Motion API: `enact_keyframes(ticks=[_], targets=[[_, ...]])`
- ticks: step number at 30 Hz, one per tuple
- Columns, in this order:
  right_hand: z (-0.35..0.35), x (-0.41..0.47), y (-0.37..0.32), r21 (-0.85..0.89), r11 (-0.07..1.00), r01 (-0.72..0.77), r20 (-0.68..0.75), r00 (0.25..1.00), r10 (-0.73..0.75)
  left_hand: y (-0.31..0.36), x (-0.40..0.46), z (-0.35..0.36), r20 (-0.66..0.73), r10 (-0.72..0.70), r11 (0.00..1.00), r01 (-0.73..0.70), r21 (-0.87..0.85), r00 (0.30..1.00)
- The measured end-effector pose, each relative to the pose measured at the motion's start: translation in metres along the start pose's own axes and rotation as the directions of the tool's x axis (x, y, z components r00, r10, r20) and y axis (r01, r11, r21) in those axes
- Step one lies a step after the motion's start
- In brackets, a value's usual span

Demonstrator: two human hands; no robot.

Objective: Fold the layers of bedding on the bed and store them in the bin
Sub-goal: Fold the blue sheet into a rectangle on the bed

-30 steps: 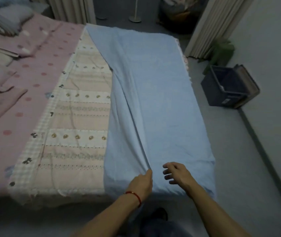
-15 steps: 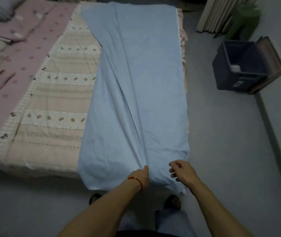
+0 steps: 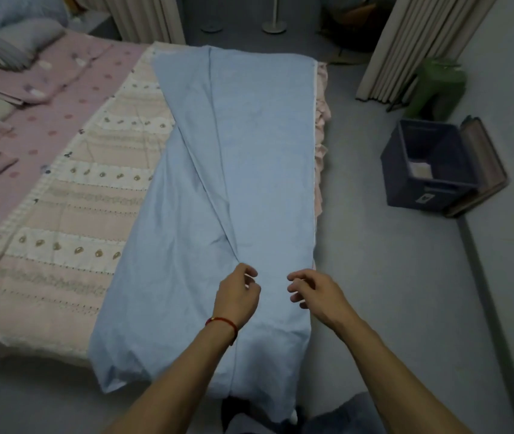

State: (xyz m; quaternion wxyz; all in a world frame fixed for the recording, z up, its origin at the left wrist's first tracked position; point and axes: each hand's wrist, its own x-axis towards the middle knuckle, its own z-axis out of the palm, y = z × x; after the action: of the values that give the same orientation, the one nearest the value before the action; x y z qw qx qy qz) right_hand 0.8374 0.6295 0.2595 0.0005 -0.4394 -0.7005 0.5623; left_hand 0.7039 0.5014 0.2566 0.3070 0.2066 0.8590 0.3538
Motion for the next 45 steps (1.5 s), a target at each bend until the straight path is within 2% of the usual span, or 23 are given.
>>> enact_keyframes(ticks=[3,7,11,16,20,22,26,33,40,45], targets=[[-0.038,0.023,-0.011,0.051,0.997,0.065,-0.017,0.998,-0.064,0.061,0.019,0.020,-0.058,0.073,0.997,-0.075,-0.034,0.996],[-0.114,0.082,-0.022,0.128,0.980,0.150,0.014,0.988,-0.153,0.149,0.054,0.058,-0.169,0.176,0.984,-0.178,0.007,0.970],[-0.206,0.126,-0.027,0.179,0.970,0.165,0.062,0.982,-0.178,0.230,0.084,0.099,-0.261,0.133,0.991,-0.137,0.001,0.956],[-0.325,0.176,-0.053,0.201,0.951,0.234,0.031,0.969,-0.245,0.318,0.116,0.129,-0.361,0.138,0.989,-0.147,0.002,0.922],[-0.373,0.224,-0.093,0.286,0.914,0.287,0.046,0.949,-0.312,0.362,0.155,0.132,-0.435,0.149,0.987,-0.161,0.010,0.888],[-0.377,0.240,-0.105,0.260,0.919,0.298,0.076,0.942,-0.327,0.373,0.174,0.132,-0.456,0.142,0.987,-0.161,-0.003,0.879],[-0.412,0.300,-0.128,0.180,0.926,0.332,0.121,0.927,-0.356,0.411,0.249,0.143,-0.472,0.118,0.972,-0.199,-0.124,0.873],[-0.498,0.470,-0.200,-0.013,0.944,0.331,-0.003,0.944,-0.331,0.520,0.446,0.154,-0.361,0.216,0.907,-0.323,-0.271,0.907],[-0.548,0.620,-0.258,0.013,0.965,0.263,-0.029,0.965,-0.262,0.593,0.612,0.143,-0.290,0.252,0.922,-0.320,-0.219,0.923],[-0.589,0.757,-0.292,0.002,0.964,0.264,0.094,0.960,-0.263,0.633,0.739,0.148,-0.344,0.206,0.956,-0.263,-0.129,0.916]])
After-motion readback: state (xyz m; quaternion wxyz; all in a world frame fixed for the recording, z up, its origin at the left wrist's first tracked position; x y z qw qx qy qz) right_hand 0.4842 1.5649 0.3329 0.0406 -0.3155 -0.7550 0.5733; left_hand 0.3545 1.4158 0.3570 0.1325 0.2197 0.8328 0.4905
